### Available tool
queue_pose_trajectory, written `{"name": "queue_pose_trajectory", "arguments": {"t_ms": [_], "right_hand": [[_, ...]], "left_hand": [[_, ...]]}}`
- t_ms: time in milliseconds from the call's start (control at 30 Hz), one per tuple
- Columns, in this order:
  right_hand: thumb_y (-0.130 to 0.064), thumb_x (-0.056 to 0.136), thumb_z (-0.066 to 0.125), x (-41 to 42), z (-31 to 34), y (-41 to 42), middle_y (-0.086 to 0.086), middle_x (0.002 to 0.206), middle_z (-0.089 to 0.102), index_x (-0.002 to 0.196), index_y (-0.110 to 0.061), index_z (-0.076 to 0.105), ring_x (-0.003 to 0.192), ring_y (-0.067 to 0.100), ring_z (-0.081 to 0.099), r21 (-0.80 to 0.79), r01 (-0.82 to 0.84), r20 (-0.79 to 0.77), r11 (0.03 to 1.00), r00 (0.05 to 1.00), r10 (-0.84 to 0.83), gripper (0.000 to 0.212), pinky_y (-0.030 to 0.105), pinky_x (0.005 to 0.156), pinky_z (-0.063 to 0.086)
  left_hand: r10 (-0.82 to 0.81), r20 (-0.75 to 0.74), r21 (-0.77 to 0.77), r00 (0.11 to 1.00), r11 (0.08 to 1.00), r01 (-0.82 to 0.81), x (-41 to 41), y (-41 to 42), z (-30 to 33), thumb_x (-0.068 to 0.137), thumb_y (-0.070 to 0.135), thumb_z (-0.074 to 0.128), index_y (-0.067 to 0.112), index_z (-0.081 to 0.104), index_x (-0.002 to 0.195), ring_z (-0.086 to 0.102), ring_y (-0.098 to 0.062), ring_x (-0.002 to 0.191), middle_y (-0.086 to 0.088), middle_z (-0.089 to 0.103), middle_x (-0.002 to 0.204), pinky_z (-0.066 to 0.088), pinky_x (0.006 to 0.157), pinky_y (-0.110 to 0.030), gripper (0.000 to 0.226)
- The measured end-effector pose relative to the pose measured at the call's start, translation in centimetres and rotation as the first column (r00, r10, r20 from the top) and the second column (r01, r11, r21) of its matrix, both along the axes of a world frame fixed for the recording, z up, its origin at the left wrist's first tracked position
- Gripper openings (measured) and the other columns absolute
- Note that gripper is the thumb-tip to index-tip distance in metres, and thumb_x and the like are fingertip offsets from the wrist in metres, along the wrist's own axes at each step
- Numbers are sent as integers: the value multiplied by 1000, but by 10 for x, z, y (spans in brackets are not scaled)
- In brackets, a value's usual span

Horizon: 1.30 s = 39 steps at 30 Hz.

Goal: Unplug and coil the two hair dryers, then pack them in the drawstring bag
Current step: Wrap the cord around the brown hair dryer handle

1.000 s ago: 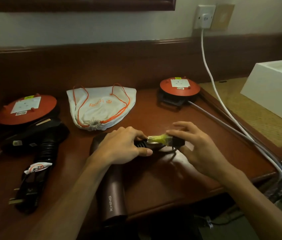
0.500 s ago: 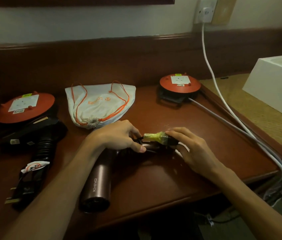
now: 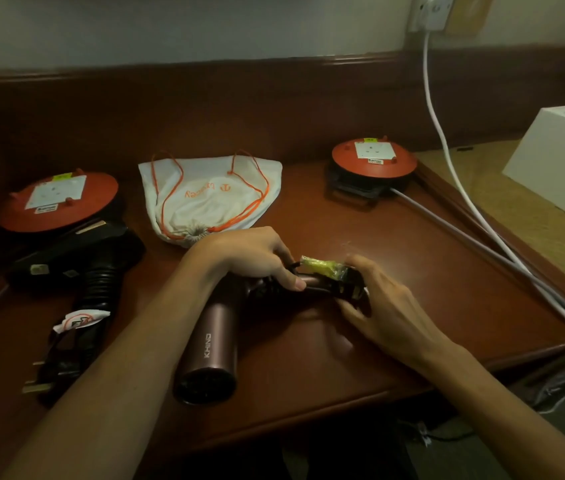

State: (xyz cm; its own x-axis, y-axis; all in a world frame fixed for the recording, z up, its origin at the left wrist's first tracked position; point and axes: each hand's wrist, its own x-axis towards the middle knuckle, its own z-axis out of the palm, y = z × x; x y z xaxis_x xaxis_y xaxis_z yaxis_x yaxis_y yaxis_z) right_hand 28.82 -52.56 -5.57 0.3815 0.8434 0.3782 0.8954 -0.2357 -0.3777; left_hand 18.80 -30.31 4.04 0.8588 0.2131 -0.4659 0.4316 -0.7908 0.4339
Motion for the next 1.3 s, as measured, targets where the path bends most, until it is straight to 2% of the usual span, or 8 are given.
{"name": "queue_pose_trajectory", "arguments": {"t_ms": [133, 300, 433, 600, 733, 967, 1133, 1300], "right_hand": [[-27, 89, 67, 7, 6, -2, 15, 155, 42, 128, -11, 44, 105, 32, 70, 24, -43, 57, 999, 997, 42, 48, 42, 78, 63], [-37, 93, 55, 8, 13, 2, 17, 141, 54, 132, -9, 42, 94, 36, 72, -70, -21, 180, 997, 983, 33, 49, 44, 71, 63], [-22, 89, 70, 3, 7, 2, 27, 142, 52, 133, 5, 55, 122, 40, 60, -78, 100, 347, 992, 936, -67, 54, 47, 94, 57], [-9, 84, 72, -2, 8, 7, 27, 125, 59, 122, 14, 61, 110, 38, 60, -70, 148, 386, 987, 916, -110, 45, 44, 71, 63], [-10, 84, 74, -10, 14, 5, 21, 118, 58, 114, 11, 65, 100, 32, 59, -45, 136, 367, 990, 923, -110, 38, 39, 64, 61], [-6, 80, 77, -13, 9, 5, 16, 126, 52, 112, -1, 58, 109, 29, 56, 40, 157, 45, 987, 986, -159, 38, 28, 85, 51], [-12, 78, 79, -1, 35, 12, -8, 113, 46, 150, -25, 32, 102, 15, 48, -94, 139, -150, 986, 977, -152, 87, 15, 79, 39], [-17, 78, 79, 4, 42, 18, -5, 112, 49, 129, -18, 61, 100, 16, 50, -184, 118, -58, 976, 990, -130, 54, 26, 85, 48]], "left_hand": [[-8, -21, 16, 1000, 1000, 8, 2, -1, 2, 86, 51, 75, 19, 66, 135, 62, -15, 112, 2, 67, 125, 49, 103, -36, 59], [-24, -32, 32, 999, 999, 25, 3, 0, 2, 87, 53, 73, 18, 64, 137, 60, -15, 112, 3, 65, 126, 48, 98, -32, 62], [-28, -36, 33, 999, 999, 29, 3, 1, 0, 87, 54, 72, 18, 65, 136, 61, -15, 111, 2, 66, 125, 49, 103, -36, 61], [-24, -12, 45, 1000, 999, 25, 3, 1, -2, 85, 56, 74, 20, 68, 132, 63, -15, 108, 3, 69, 121, 51, 102, -37, 59], [-19, -3, 49, 1000, 999, 19, 1, 0, -2, 85, 55, 75, 22, 68, 131, 64, -15, 106, 3, 69, 121, 52, 101, -37, 58], [-2, 21, 60, 1000, 998, 1, -3, -3, -3, 85, 55, 74, 22, 68, 133, 63, -16, 109, 2, 69, 125, 52, 101, -38, 58], [18, 23, 51, 1000, 999, -19, -3, -3, -3, 84, 55, 76, 24, 67, 133, 63, -15, 108, 3, 69, 124, 52, 99, -36, 59], [26, 42, 51, 999, 998, -29, -4, -3, -6, 82, 56, 77, 26, 69, 130, 65, -14, 105, 4, 70, 120, 53, 98, -38, 58]]}}
